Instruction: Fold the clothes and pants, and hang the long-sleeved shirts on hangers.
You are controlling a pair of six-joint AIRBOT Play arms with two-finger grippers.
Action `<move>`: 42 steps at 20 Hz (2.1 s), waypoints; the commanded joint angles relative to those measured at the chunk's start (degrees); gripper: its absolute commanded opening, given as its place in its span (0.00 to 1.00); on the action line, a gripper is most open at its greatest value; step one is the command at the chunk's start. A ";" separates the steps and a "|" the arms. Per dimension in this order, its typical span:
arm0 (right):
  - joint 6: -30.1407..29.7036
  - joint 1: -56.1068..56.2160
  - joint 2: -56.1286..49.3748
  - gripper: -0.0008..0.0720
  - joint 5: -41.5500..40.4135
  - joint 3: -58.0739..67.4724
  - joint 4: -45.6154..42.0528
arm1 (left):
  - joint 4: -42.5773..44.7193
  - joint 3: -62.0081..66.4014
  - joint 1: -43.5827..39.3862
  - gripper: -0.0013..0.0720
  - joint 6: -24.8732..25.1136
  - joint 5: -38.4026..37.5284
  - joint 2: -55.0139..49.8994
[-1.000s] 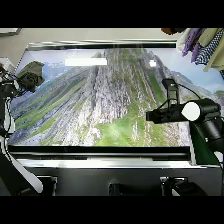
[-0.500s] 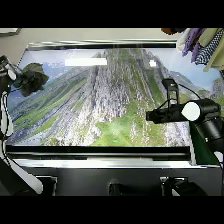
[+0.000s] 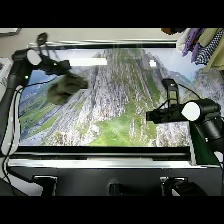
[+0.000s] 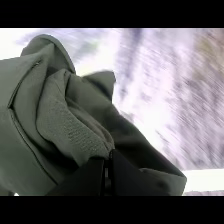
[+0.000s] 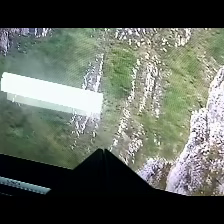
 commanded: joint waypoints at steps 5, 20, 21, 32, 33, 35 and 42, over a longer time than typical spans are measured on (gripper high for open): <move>0.02 0.07 0.04 0.05 0.00 0.04 0.00 | -0.37 -0.22 -21.35 0.03 -7.48 -14.95 7.41; -0.17 0.04 0.04 0.05 -6.67 0.04 -0.55 | -0.33 -23.50 -33.62 1.00 -11.21 -12.28 9.09; -0.17 0.04 0.04 0.05 -7.82 0.04 -0.52 | -0.24 -23.26 -31.28 1.00 -10.71 -12.28 11.04; 18.43 -1.25 -0.76 0.09 -13.75 0.09 2.58 | -0.15 -23.26 -4.87 1.00 -8.83 -13.84 25.55; 24.59 -3.32 -1.86 0.26 -14.08 0.09 3.37 | -0.13 -23.28 -3.93 1.00 -8.81 -13.84 25.49; 22.56 -10.10 -6.29 0.56 -17.22 0.09 15.63 | -0.13 -23.28 -2.80 1.00 -8.90 -13.73 25.20; -15.89 -17.84 -30.16 0.59 -17.46 6.67 46.10 | -0.15 -23.28 1.53 1.00 -8.83 -13.40 20.94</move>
